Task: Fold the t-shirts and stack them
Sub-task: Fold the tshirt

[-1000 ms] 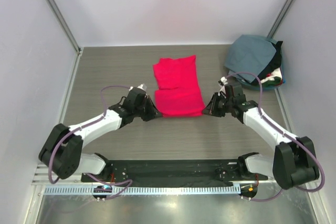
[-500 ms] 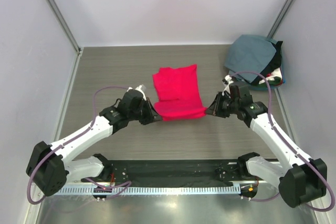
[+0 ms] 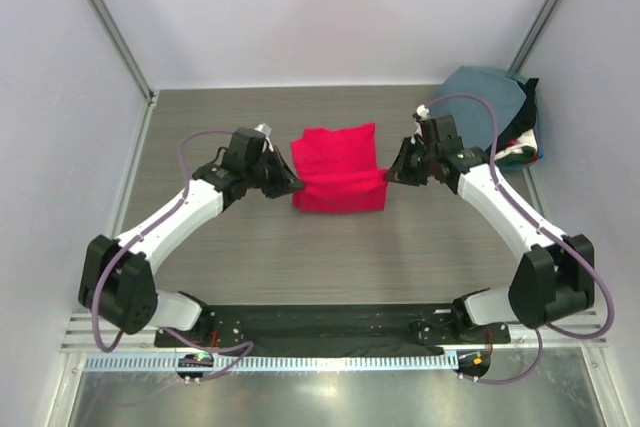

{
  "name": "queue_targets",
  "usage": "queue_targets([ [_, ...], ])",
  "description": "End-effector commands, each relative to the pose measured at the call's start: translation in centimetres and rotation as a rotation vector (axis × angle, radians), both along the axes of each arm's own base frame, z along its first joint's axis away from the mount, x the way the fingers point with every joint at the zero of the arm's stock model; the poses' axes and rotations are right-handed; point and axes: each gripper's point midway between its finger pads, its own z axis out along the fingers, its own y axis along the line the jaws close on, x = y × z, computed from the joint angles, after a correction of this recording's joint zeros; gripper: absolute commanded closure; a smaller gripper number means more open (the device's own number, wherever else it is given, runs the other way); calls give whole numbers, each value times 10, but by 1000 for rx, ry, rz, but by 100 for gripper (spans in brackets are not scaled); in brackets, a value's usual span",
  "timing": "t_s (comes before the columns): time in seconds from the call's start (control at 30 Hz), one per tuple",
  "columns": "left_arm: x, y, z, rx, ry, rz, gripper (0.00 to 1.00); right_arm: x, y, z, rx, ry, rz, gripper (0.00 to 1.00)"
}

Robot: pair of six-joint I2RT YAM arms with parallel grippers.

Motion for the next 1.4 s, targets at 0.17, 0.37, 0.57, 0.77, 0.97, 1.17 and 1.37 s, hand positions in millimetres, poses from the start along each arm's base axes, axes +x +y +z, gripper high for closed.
queue_targets([
  [0.17, 64, 9, 9, -3, -37, 16, 100, 75, 5, 35, -37, -120, -37, 99],
  [0.37, 113, 8, -5, 9, -20, 52, 100, 118, 10, 18, -49, -89, -30, 99],
  [0.57, 158, 3, -24, -17, 18, 89, 100, 158, 5, 2, -43, -66, -61, 99],
  [0.77, 196, 7, -30, -62, 30, 113, 100, 193, 10, -15, -24, -62, -31, 99],
  [0.97, 233, 14, -41, -72, 13, 131, 91, 230, 13, -30, -20, -89, -14, 91],
  [1.17, 257, 25, -50, 14, -49, 137, 16, 247, 1, -27, -61, -142, -80, 36],
  [1.37, 234, 33, -38, 94, -108, 114, 15, 215, -8, -14, -78, -199, -79, 38],
])
